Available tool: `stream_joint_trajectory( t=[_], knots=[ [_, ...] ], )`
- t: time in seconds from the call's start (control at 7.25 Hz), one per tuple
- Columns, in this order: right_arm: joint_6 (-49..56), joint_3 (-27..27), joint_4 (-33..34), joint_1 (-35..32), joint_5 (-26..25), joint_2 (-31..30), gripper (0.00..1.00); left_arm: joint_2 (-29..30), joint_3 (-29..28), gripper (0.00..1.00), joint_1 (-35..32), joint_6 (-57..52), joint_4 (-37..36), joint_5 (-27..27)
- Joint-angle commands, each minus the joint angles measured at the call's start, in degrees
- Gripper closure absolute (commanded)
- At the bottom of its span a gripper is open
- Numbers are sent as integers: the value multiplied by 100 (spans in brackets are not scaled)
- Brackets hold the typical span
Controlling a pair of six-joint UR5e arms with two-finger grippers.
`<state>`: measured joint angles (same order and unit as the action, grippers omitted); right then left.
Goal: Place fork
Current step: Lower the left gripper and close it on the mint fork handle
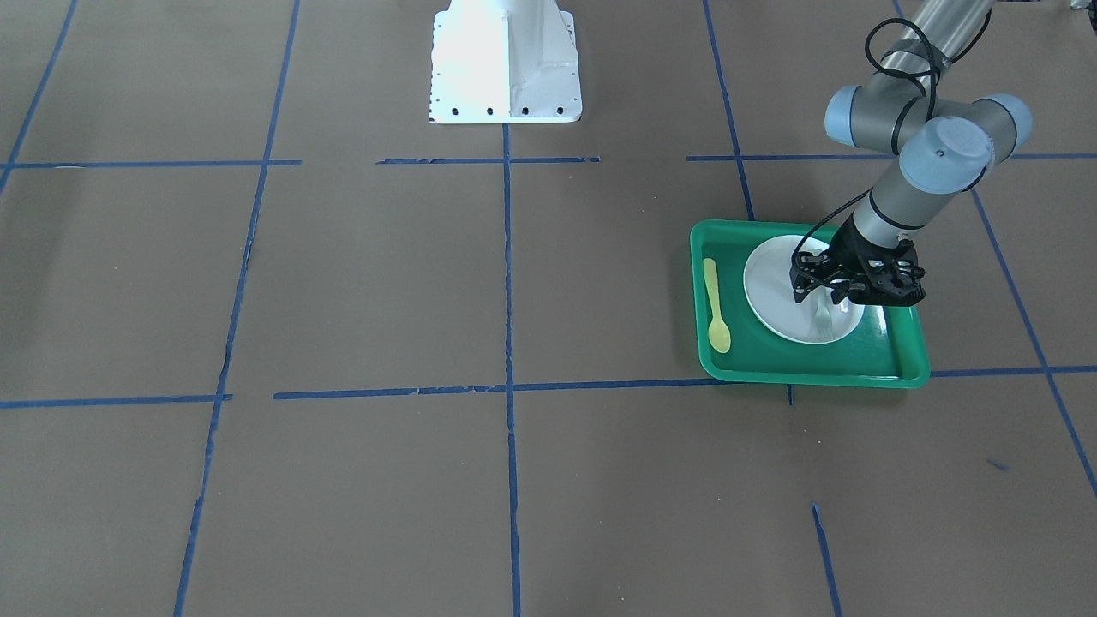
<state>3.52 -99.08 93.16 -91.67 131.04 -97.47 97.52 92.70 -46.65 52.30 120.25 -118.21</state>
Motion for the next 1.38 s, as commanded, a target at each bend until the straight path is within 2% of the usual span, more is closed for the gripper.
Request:
stream_joint_trajectory(
  t=[0.0, 0.41, 0.55, 0.83, 1.1, 1.24],
  knots=[
    [-9, -6, 0, 0, 0, 0, 0, -22, -24, 46, 6, 0, 7, -9],
    [0, -6, 0, 0, 0, 0, 0, -40, 11, 90, -2, 0, 7, -9],
    [0, -6, 0, 0, 0, 0, 0, -48, 54, 100, -11, 0, -1, -43],
    [0, -6, 0, 0, 0, 0, 0, -75, 256, 100, -46, 0, -19, -88],
    [0, -6, 0, 0, 0, 0, 0, -459, 870, 100, -169, -9, -133, -244],
    [0, -6, 0, 0, 0, 0, 0, -470, 785, 100, -474, -52, -125, -359]
  ],
)
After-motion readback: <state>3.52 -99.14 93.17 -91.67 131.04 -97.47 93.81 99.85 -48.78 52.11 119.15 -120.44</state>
